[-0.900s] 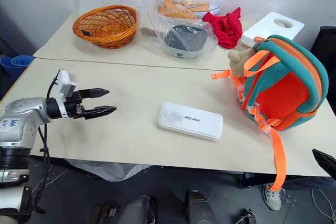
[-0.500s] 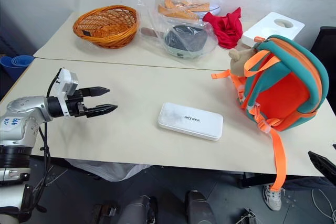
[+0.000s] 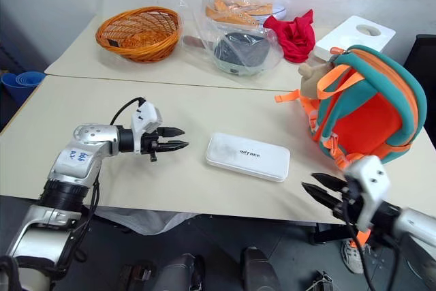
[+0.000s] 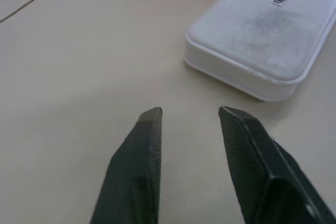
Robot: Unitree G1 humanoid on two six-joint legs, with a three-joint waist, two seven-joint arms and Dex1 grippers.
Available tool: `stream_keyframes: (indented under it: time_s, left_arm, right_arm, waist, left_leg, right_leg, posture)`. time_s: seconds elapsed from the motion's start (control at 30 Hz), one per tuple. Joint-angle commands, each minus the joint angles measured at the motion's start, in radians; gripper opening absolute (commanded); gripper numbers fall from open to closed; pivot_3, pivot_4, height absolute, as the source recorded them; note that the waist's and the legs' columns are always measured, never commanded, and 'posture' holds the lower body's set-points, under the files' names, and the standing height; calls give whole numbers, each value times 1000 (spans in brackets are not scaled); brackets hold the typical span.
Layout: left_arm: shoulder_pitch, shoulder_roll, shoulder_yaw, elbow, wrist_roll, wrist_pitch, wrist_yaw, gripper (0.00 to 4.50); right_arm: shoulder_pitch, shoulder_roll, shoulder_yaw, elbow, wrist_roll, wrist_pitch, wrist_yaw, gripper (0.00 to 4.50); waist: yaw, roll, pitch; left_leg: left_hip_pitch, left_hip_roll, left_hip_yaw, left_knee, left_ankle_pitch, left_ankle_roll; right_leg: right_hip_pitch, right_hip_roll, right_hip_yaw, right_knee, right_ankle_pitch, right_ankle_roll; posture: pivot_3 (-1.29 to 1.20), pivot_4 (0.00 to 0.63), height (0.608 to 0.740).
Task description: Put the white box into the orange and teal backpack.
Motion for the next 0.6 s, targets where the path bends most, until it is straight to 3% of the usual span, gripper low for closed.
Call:
stream_keyframes:
  time_s: [0.03, 0.07, 0.13, 0.6]
  left_arm:
    - [-31, -24, -22, 36, 38, -47, 9, 706]
    - [-36, -36, -30, 44, 44, -46, 10, 398]
    - [-42, -54, -45, 53, 61, -42, 16, 42]
    - [-25, -125, -82, 12, 104, -28, 32, 42]
  right_arm:
    - [-98, 1, 101, 65, -80, 1, -46, 347]
    - [-133, 8, 131, 92, -101, 0, -56, 40]
    - [-183, 14, 183, 134, -143, -2, -69, 0]
    - [-331, 87, 281, 217, -263, 53, -171, 0]
  waist:
    - [0, 0, 0]
    - [0, 0, 0]
    - [0, 0, 0]
    - [-3, 0, 0]
  left_leg:
    - [0, 0, 0, 0, 0, 0]
    - [0, 0, 0, 1, 0, 0]
    - [0, 0, 1, 2, 0, 1]
    - [0, 0, 2, 4, 1, 1]
  right_leg:
    - [0, 0, 0, 0, 0, 0]
    - [0, 0, 0, 1, 0, 0]
    - [0, 0, 0, 1, 0, 0]
    - [-1, 1, 1, 7, 0, 1]
  posture:
    - [0, 150, 740]
    - [0, 150, 740]
    - [0, 150, 740]
    - [0, 150, 740]
